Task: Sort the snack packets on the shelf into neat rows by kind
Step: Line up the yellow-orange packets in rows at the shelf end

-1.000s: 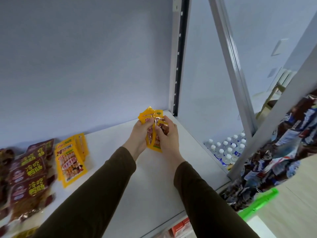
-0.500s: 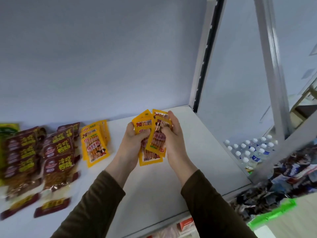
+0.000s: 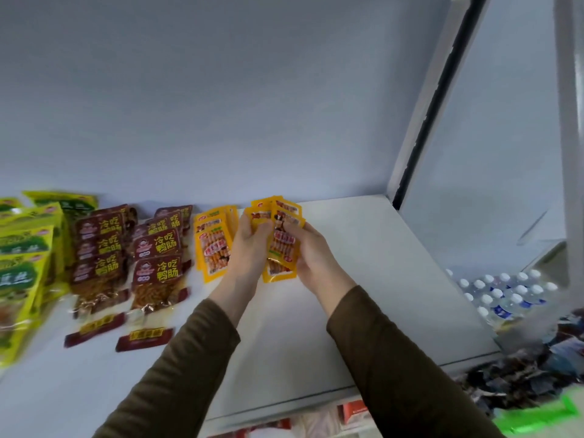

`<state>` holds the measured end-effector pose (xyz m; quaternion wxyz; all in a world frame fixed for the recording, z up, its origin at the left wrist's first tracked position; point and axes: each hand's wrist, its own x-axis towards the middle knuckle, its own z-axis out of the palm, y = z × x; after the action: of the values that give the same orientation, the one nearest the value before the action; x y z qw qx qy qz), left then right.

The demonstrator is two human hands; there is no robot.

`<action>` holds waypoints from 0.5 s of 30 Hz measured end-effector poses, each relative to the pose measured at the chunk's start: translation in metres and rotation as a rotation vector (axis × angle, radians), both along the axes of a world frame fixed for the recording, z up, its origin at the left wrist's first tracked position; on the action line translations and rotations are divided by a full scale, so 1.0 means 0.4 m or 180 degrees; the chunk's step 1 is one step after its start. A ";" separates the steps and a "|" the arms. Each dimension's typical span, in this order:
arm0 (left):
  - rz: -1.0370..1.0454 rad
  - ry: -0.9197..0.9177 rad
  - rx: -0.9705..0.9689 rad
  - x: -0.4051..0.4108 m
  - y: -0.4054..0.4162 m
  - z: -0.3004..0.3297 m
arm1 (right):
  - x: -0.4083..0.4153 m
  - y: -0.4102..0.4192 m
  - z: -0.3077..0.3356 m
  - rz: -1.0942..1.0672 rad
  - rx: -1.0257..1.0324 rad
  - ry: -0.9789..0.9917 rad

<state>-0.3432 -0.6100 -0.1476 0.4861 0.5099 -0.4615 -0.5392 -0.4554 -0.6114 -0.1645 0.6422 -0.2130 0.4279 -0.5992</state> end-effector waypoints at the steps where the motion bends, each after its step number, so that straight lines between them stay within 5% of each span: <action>1: -0.0014 -0.0244 -0.0124 0.007 -0.004 -0.005 | 0.008 -0.013 -0.001 -0.0007 -0.0031 0.0035; 7: 0.0107 -0.2480 -0.0962 0.057 -0.027 -0.033 | 0.040 -0.080 -0.004 -0.0154 -0.0115 0.0481; 10: 0.0187 -0.3767 -0.1315 0.085 -0.050 -0.040 | 0.045 -0.099 -0.022 -0.0261 -0.0135 0.1389; 15: -0.0319 -0.4566 -0.1309 0.107 -0.099 -0.068 | 0.038 -0.120 -0.045 -0.0312 -0.0283 0.3210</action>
<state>-0.3002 -0.6494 -0.1747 0.1261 0.6136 -0.7795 0.0014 -0.4402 -0.6592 -0.1823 0.3172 -0.4826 0.6683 -0.4689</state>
